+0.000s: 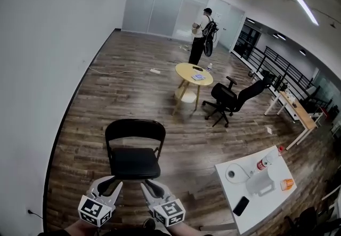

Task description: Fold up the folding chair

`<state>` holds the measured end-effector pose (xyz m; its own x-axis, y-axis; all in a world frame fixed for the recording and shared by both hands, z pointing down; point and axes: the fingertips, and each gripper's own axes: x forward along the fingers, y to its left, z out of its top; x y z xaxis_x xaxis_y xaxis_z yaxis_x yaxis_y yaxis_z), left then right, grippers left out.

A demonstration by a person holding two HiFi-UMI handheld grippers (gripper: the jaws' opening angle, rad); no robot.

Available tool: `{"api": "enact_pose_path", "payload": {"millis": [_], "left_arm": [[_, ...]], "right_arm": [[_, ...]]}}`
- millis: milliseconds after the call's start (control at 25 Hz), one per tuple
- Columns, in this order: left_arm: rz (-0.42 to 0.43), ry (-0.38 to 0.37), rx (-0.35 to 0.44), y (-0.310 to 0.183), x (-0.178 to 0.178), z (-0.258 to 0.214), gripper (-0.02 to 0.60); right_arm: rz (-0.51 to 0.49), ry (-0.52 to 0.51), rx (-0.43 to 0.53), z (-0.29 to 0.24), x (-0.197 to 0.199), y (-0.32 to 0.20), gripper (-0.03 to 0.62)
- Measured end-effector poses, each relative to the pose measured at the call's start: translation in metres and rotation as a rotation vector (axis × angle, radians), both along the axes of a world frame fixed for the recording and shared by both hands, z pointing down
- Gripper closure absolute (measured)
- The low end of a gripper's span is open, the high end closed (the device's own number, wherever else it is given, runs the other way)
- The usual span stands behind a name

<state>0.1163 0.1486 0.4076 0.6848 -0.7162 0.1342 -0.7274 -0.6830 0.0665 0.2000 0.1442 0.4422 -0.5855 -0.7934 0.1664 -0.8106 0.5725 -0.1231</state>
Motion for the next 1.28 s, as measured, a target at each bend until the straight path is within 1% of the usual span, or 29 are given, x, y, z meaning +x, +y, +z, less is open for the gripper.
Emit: {"api": "enact_pose_path", "payload": {"millis": [360,840,1040,1160,1280], "left_arm": [[-0.071,-0.016,-0.015,-0.035,0.034,0.01,0.491],[-0.142,-0.037,-0.018,-0.061,0.053,0.014,0.468],[-0.132,-0.042,-0.024,-0.067,0.056,0.015,0.458],[-0.123,-0.037,-0.033,-0.074,0.055,0.016,0.454],[-0.096,-0.029,-0.023,-0.084,0.052,0.015,0.453]], "right_arm": [[-0.022,-0.03,-0.022,0.014,0.051,-0.039,0.536],[-0.088,-0.062,-0.052,0.028,0.073,-0.066,0.534],[-0.092,-0.057,-0.063,0.032,0.075,-0.072,0.534],[-0.077,-0.053,-0.065,0.032,0.074,-0.079,0.534],[-0.056,-0.044,-0.07,0.033,0.072,-0.087,0.533]]}}
